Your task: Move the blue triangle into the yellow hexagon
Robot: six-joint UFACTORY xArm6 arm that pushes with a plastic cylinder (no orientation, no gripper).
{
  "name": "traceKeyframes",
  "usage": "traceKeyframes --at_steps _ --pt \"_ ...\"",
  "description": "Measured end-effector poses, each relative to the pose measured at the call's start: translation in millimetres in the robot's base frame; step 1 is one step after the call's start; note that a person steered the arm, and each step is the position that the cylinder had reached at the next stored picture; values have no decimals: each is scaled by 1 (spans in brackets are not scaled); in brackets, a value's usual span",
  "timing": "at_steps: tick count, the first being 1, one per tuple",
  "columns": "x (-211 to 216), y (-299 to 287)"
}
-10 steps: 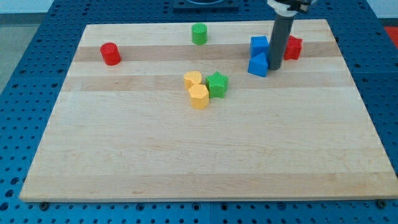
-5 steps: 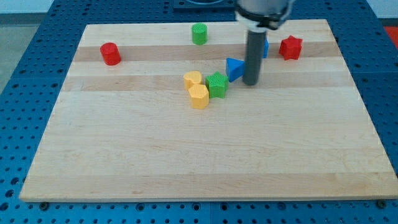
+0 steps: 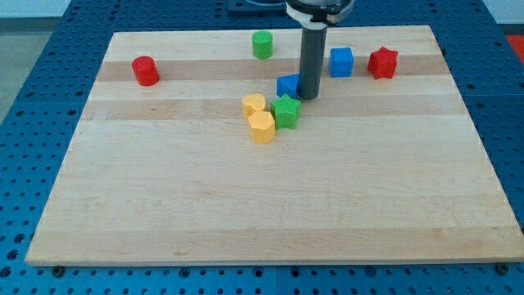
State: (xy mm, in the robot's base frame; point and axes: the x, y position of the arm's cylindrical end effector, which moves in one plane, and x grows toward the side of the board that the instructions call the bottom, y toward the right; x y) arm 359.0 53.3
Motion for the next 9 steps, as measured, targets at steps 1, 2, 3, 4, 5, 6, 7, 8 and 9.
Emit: traceKeyframes --at_steps 1,2,3,4,5,6,7,8,9 --pt "0 -1" --pt "-26 18" --pt "-31 5" --pt "-31 -15" --pt "-29 -31" --pt "-26 -40" --pt "-21 -49" --pt "-7 -56" --pt "-14 -56"
